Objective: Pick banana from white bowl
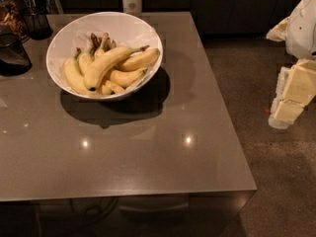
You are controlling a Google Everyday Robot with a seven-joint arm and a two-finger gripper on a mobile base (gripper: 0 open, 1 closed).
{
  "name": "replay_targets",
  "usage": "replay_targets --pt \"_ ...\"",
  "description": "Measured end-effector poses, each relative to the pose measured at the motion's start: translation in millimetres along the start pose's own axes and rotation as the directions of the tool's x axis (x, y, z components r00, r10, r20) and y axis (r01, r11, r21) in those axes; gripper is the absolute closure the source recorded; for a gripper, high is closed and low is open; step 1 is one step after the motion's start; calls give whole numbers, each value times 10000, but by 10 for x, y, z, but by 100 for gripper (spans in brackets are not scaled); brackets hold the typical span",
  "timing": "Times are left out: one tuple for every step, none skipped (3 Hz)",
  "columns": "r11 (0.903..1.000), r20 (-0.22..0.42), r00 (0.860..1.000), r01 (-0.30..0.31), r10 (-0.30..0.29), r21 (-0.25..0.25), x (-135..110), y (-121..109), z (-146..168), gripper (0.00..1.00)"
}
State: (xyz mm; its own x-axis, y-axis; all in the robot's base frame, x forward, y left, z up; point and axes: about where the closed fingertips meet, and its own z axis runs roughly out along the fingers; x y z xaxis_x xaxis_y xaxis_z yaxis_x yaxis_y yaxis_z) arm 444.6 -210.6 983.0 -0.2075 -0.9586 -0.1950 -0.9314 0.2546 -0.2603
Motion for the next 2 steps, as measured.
replay_targets --pt "9977 -130 9977 659 -661 -168 -190 -124 0 0" --pt "9852 -274 9857 1652 -1665 -451 -488 -233 64 0"
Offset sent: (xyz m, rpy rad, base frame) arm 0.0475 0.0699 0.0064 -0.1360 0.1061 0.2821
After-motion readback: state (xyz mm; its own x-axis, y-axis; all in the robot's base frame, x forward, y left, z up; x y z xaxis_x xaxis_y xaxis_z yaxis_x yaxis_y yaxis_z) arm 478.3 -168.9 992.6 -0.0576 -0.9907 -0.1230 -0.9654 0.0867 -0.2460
